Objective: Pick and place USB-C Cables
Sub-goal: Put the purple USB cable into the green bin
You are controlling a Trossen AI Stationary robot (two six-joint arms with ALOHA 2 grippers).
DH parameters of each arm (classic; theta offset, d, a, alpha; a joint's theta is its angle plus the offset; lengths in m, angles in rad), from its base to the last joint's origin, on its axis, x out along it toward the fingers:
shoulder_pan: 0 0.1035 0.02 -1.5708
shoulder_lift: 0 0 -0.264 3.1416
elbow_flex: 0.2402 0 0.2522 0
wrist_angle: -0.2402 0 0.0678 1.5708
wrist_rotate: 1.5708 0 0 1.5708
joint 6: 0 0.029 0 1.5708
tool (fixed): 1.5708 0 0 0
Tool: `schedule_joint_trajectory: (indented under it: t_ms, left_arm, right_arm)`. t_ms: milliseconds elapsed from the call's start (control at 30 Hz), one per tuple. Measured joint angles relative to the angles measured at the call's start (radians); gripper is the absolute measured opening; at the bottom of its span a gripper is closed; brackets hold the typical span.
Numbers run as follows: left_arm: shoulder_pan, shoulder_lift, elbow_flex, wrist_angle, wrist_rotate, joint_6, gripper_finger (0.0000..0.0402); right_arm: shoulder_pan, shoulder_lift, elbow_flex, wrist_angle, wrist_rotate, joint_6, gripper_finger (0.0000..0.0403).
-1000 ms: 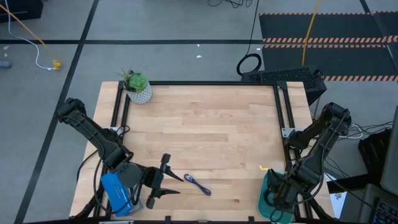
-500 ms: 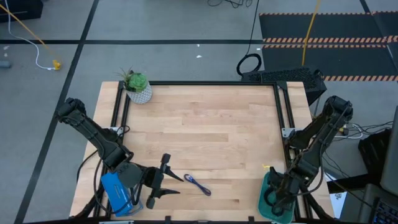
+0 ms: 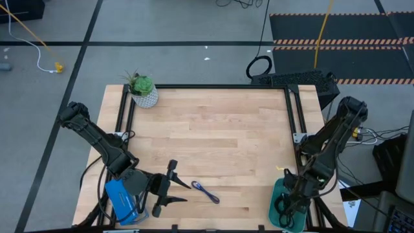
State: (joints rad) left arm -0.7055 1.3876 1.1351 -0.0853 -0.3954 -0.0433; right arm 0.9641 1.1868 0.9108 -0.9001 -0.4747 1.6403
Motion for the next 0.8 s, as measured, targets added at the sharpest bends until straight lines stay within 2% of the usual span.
schedule_joint_trajectory:
  t_ms: [200, 367, 433, 667, 800]
  left_arm:
    - [0.000, 0.000, 0.000, 0.000, 0.000, 0.000, 0.0191]
    - [0.000, 0.000, 0.000, 0.000, 0.000, 0.000, 0.0191]
    - [0.000, 0.000, 0.000, 0.000, 0.000, 0.001, 0.0191]
    - [0.000, 0.000, 0.000, 0.000, -0.031, 0.002, 0.0191]
    - [0.009, 0.000, 0.000, 0.005, -0.051, 0.002, 0.0191]
  right_arm:
    - [0.000, -0.050, 0.046, 0.006, 0.023, 0.077, 0.0182]
    - [0.000, -0.069, 0.117, 0.080, 0.241, 0.062, 0.0178]
    - [-0.001, -0.069, 0.136, 0.124, 0.294, 0.074, 0.0177]
    - [-0.017, -0.038, 0.192, 0.148, 0.314, 0.121, 0.0176]
    - [-0.045, -0.009, 0.235, 0.145, 0.326, 0.078, 0.0176]
